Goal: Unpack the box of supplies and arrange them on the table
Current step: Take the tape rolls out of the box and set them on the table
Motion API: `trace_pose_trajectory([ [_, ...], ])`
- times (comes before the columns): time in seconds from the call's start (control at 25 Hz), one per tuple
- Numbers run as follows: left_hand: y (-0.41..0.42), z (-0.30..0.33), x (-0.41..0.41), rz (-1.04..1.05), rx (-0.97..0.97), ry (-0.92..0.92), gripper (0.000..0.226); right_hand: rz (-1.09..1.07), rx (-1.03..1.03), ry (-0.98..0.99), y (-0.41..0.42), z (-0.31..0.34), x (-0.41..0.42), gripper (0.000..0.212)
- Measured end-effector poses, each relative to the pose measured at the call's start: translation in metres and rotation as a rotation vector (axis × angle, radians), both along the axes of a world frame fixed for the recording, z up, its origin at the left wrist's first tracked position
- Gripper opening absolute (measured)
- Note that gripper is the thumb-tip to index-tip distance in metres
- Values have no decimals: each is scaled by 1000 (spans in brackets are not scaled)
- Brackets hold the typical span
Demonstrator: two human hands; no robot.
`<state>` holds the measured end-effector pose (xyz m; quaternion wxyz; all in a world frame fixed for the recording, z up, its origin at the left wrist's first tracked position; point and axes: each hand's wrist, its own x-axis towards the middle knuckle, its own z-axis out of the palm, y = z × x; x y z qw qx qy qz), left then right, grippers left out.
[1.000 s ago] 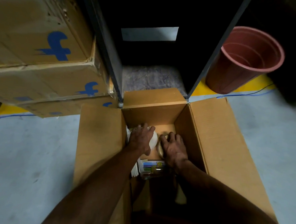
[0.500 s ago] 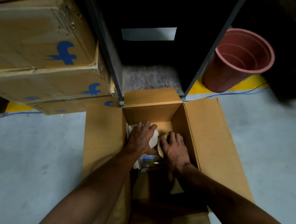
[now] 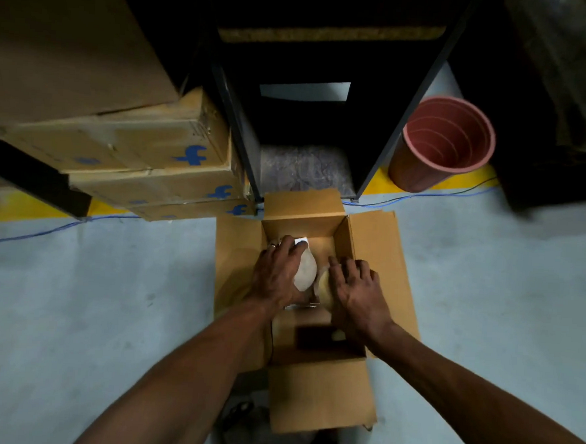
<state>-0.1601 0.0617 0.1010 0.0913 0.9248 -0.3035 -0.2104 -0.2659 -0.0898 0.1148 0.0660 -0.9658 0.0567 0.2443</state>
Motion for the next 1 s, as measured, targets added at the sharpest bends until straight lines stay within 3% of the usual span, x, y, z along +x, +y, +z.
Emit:
trace_pose_trajectory([
  [0.56, 26, 253, -37, 59, -43, -5, 106, -58, 136, -108, -4, 251, -21, 116],
  [1.0, 43, 426, -47, 212, -52, -99, 105, -20, 160, -224, -19, 399, -14, 116],
])
